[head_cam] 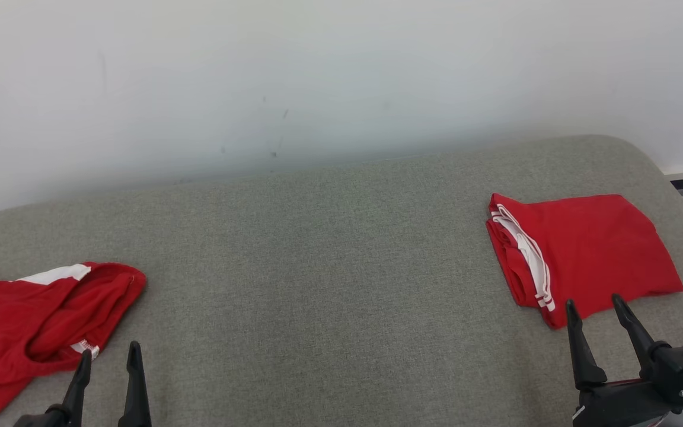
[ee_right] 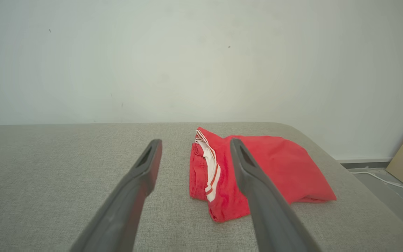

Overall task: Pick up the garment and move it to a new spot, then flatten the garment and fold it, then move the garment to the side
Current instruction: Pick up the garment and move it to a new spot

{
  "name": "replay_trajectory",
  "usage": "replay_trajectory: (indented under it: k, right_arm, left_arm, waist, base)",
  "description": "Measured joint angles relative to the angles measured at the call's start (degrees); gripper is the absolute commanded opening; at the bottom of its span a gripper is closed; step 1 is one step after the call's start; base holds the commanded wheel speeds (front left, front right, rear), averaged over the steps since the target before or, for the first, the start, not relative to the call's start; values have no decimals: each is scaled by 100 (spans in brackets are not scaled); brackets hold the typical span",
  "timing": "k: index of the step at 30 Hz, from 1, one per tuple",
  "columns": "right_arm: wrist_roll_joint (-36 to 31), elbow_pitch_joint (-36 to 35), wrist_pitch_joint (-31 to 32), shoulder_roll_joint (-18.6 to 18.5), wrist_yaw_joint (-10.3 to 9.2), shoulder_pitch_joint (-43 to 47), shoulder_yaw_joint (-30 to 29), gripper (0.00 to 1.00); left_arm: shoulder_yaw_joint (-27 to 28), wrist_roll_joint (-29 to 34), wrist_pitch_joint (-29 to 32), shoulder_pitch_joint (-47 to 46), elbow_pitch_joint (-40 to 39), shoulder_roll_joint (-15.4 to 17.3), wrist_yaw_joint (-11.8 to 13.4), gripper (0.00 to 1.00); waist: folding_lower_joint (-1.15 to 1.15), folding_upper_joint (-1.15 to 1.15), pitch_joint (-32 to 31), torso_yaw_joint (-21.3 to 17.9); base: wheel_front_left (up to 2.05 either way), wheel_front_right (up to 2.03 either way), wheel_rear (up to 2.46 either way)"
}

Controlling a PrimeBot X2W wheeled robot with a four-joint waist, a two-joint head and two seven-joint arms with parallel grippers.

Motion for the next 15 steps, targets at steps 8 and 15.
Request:
replay_trajectory:
  k: [8,15]
  right_arm:
    - [-36,-57,0,19,0,138,-160,100]
    - [-85,-89,0,54,0,146,-177,100]
  left_arm:
    - [-109,79,26,-18,-19,-26,1,100]
    - [-103,109,103,-102,-18,2,1,100]
  waist:
    - [0,0,27,170]
    - [0,0,23,536]
  base:
    - [0,0,0]
    - [0,0,0]
